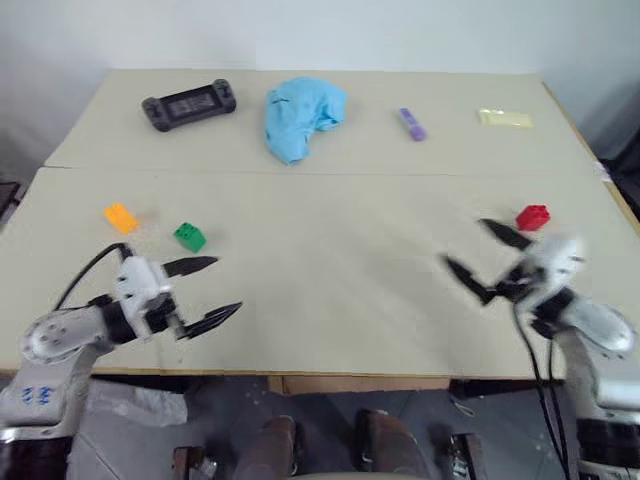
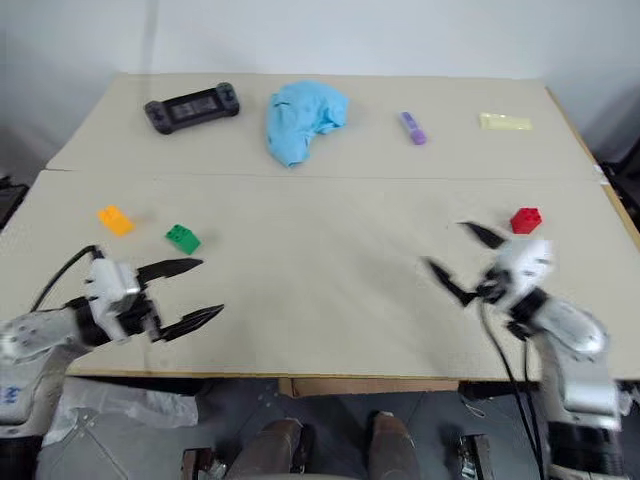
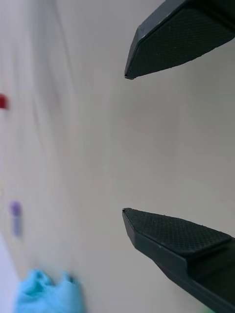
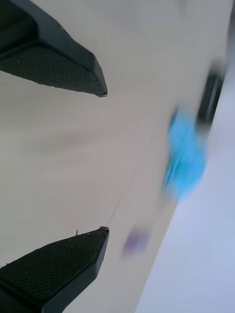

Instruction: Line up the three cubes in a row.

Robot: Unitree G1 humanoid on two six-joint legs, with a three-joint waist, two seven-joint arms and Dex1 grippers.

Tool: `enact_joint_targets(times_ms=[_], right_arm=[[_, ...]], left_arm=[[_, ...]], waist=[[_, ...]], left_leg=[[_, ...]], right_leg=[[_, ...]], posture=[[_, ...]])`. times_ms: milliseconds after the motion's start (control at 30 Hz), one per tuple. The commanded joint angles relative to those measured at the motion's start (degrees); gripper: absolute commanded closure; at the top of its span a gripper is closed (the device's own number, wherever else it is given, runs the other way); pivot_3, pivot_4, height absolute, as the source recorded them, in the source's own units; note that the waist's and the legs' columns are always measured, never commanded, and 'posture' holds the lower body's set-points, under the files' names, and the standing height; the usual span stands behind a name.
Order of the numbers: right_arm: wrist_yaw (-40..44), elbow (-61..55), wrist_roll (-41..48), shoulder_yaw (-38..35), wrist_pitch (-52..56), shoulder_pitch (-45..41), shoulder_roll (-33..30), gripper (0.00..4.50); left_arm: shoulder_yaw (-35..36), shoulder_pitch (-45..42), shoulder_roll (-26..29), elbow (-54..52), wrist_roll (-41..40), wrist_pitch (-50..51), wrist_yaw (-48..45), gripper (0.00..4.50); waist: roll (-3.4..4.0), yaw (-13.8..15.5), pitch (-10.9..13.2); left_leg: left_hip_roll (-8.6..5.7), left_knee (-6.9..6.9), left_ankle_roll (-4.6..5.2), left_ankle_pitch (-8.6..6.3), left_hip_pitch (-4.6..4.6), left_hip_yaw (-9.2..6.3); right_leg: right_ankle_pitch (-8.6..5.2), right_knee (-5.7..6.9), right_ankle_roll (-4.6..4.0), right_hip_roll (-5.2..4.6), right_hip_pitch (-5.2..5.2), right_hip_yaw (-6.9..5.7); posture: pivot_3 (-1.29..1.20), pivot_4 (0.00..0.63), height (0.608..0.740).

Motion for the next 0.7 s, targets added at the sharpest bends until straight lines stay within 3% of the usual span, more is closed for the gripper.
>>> enact_joint_targets(times_ms=[33,167,300,467,567,700], right_arm=[[-3.66,4.9,-0.76,-5.12,-2.68,2.39,-0.17,0.0],[-8.75,8.12,-2.24,-5.7,-0.59,1.84,-0.2,0.0],[-16.32,7.64,-3.32,-4.42,5.13,-5.48,-0.81,0.0],[-16.81,11.0,-7.0,0.55,11.55,-14.49,-5.32,0.0],[-16.54,18.79,-8.26,4.05,15.81,-25.72,-7.25,0.0],[-17.58,39.78,-13.24,9.46,17.38,-42.87,-9.11,0.0]], left_arm=[[-4.32,-2.97,-1.72,0.04,1.4,1.27,0.68,0.01],[-6.83,-7.32,-5.69,2.85,2.79,0.51,3.05,0.01],[-8.83,-7.29,-7.42,1.24,2.22,1.78,2.62,0.01],[-9.68,-6.92,-7.57,0.3,2.09,2.48,2.23,0.01],[-10.39,-7.38,-7.9,0.11,2.61,2.34,2.44,0.01],[-11.04,-7.64,-8.49,-0.37,3.33,2.4,3.34,0.01]], waist=[[-0.01,-0.59,0.01],[0.03,-2.35,0.0],[0.06,-3.13,-0.01],[0.07,-3.03,0.0],[0.07,-2.57,0.0],[0.08,-2.46,0.0]], left_leg=[[0.0,-0.01,0.03,-0.01,0.0,0.09],[0.1,-0.02,0.06,0.06,0.12,0.53],[0.34,-0.03,-0.03,0.11,0.28,0.9],[0.39,-0.01,-0.05,0.12,0.28,0.95],[0.39,0.05,-0.02,0.11,0.21,0.99],[0.3,0.09,0.07,0.15,0.17,1.1]], right_leg=[[0.02,0.07,0.04,0.01,0.0,0.1],[0.12,0.09,0.22,0.07,-0.07,0.2],[0.12,0.15,0.22,0.21,-0.16,0.38],[0.11,0.19,0.21,0.24,-0.25,0.9],[0.12,0.16,0.22,0.25,-0.29,0.94],[0.18,0.16,0.32,0.18,-0.36,1.08]], posture=[[0.0,0.15,0.74],[0.0,0.15,0.74],[0.0,0.15,0.74],[0.0,0.15,0.74],[0.0,0.15,0.74],[0.0,0.15,0.74]])
